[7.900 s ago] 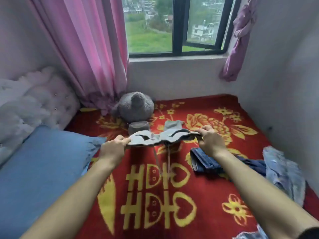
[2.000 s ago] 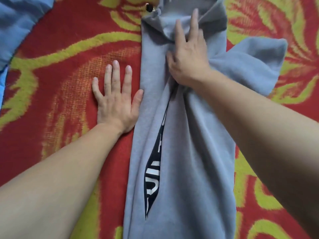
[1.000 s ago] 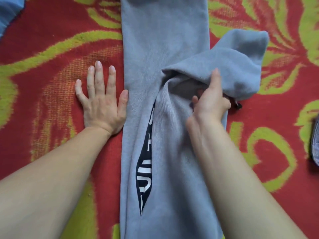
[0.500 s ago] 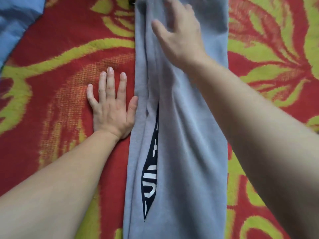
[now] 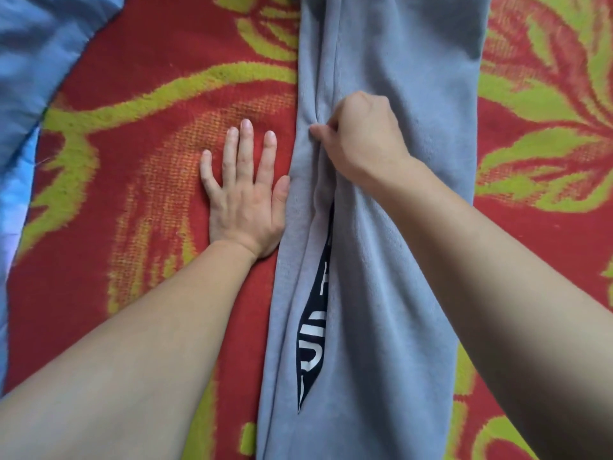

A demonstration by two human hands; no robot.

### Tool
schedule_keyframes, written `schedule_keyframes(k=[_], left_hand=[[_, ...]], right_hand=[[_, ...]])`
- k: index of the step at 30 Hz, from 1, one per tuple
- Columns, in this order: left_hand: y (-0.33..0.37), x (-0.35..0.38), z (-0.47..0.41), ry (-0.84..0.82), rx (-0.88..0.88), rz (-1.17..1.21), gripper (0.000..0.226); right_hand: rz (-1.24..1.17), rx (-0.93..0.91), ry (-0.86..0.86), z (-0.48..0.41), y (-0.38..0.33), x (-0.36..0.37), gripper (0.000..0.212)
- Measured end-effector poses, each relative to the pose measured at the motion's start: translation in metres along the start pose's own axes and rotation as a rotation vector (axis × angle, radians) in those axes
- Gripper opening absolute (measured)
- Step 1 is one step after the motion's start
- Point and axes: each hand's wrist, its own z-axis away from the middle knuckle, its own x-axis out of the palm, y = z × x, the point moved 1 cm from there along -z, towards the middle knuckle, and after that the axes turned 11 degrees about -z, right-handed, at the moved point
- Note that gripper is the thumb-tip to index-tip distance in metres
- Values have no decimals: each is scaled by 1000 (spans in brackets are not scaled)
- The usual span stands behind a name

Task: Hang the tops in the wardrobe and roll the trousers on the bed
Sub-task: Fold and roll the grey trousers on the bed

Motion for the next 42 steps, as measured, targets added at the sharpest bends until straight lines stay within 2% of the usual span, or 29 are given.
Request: schedule_keyframes(k=[2, 6, 10, 11, 12, 14, 16, 17, 19, 21, 25, 30, 32, 33, 36, 37, 38, 40, 42], left_hand=[[0, 1, 0, 1, -3, 2, 60], [0, 0, 1, -8, 1, -23, 60], [-1, -1, 1, -17, 11, -26, 59], [-2, -1, 1, -16, 12, -23, 58], [-2, -1, 1, -16, 11, -19, 58], [-3, -1, 2, -11, 10, -7, 58], [-3, -2, 1, -8, 16, 20, 58], [-3, -2, 1, -7, 17, 28, 58], [-3, 0, 1, -5, 11, 26, 57], [-2, 0, 1, -4, 3, 36, 57], [-2, 1, 1, 15, 3, 58, 57], [-4, -4, 3, 9, -13, 122, 53], [-3, -13, 3, -4, -44, 182, 52], [-2, -17, 2, -20, -80, 258, 52], [5, -40, 3, -34, -226, 672, 65], [11, -53, 14, 5, -204, 730, 69], [19, -63, 31, 53, -126, 682, 71], [34, -65, 85, 109, 164, 424, 69], [38, -48, 144, 10, 419, 145, 64]], right_hand=[[-138, -12, 4, -4, -3, -5, 39], [-409, -101, 217, 0, -19, -1, 35], [-264, -69, 42, -8, -21, 28, 32], [-256, -55, 49, -10, -19, 30, 31], [-276, -69, 98, -10, -17, 29, 29], [-311, -223, 313, 0, -10, 20, 26], [-159, -346, 537, 24, 12, 14, 35], [-1, -325, 575, 36, 31, 13, 44], [241, -148, 433, 53, 72, 12, 60], [272, 54, 247, 54, 103, 18, 68], [264, 57, 243, 39, 117, 28, 71], [193, 73, 132, 36, 124, 19, 74], [158, 41, 164, 47, 120, 12, 72], [159, 17, 231, 60, 117, 11, 70], [204, -35, 409, 119, 115, 18, 66], [223, -50, 412, 142, 116, 25, 65], [240, -73, 406, 166, 118, 33, 65], [263, -162, 388, 215, 128, 51, 65], [296, -241, 308, 257, 145, 68, 65]])
